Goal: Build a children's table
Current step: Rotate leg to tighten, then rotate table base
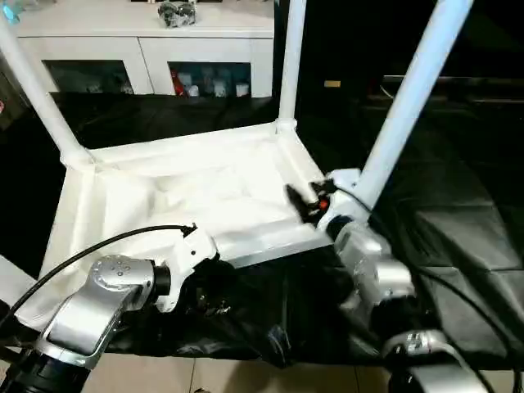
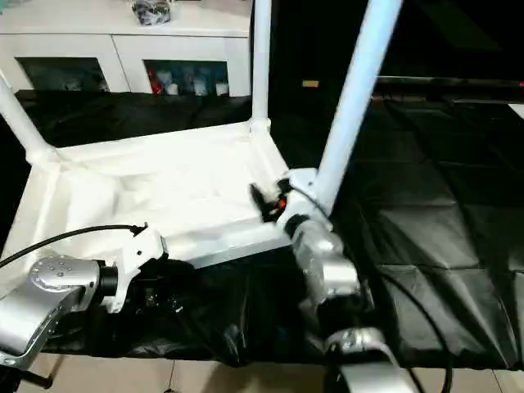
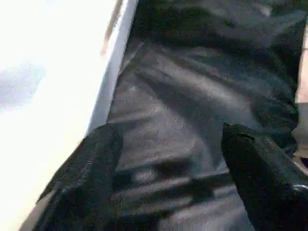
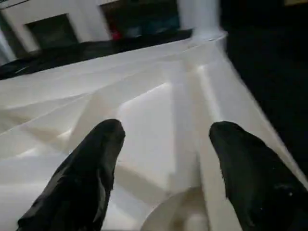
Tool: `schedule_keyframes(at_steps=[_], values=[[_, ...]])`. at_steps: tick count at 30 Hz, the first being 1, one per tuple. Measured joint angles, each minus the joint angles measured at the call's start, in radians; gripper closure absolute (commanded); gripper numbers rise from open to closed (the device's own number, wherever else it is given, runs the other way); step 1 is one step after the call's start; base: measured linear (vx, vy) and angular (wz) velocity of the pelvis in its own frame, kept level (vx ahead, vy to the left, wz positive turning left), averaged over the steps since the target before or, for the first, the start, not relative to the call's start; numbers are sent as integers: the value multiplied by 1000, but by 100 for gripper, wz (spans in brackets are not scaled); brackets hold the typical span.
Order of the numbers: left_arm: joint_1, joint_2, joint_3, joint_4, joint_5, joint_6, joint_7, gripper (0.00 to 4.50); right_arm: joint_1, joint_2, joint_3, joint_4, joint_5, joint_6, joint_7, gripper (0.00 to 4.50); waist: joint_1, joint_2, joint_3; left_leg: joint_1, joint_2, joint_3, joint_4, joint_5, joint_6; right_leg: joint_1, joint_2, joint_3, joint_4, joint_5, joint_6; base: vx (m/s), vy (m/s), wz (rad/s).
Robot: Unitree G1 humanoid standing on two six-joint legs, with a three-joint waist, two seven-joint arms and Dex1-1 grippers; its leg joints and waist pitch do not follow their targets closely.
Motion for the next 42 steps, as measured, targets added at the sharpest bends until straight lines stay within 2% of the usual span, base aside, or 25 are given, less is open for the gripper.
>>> schedule_keyframes(at_steps=[5,7,11,18,22,25,27,30,37,39,42], values=[[-14,-5,-14,22,29,-26,31,13,-44,-39,-27,68,-6,-41,-23,123,5,0,0,0,0,2,0,0,0,1,0,1,1,0,0,0,0,0],[-18,-4,-20,39,45,-35,43,4,-58,-67,-36,93,-10,-57,-27,123,6,0,0,0,0,3,0,0,0,1,2,7,3,0,0,0,0,0],[-33,-7,-33,83,68,-54,67,4,-79,-124,-71,149,-9,-78,-32,123,9,0,0,-1,0,5,2,0,0,1,5,16,4,0,0,0,0,0],[-53,-52,-45,177,105,-144,155,4,-137,-232,-120,249,-8,-132,-47,123,6,0,0,-2,0,6,3,0,1,1,6,16,6,0,1,0,0,0],[-35,-91,-5,217,104,-246,230,4,-156,-274,-133,278,-17,-159,-47,123,5,0,0,-4,1,6,7,0,1,0,10,16,6,-1,1,0,0,0],[9,-137,76,218,56,-310,254,4,-149,-278,-129,272,-21,-164,-17,123,2,0,0,-5,2,5,9,0,1,-1,13,17,6,-1,1,0,0,0],[62,-192,144,196,-39,-333,239,4,-105,-272,-114,217,-16,-160,60,123,1,-1,0,-5,2,5,9,0,1,-1,14,17,5,-2,1,0,0,0],[113,-197,181,173,-123,-346,188,4,-17,-257,-69,123,13,-128,221,123,0,-2,1,-6,3,4,9,0,1,-3,15,18,6,-3,1,0,0,0],[128,-141,258,215,-185,-400,122,4,110,-260,20,-77,87,-57,430,123,5,-4,1,-3,7,5,7,0,1,-2,16,18,7,-3,2,0,0,0],[150,-132,320,252,-233,-447,84,4,223,-285,64,-227,104,-24,495,123,9,-6,0,-2,6,4,5,0,1,0,16,19,6,-6,7,0,0,0],[202,-76,420,282,-291,-477,35,4,360,-316,89,-320,111,34,561,123,7,-6,1,-3,6,2,5,0,0,0,16,19,5,-6,7,0,0,0]])
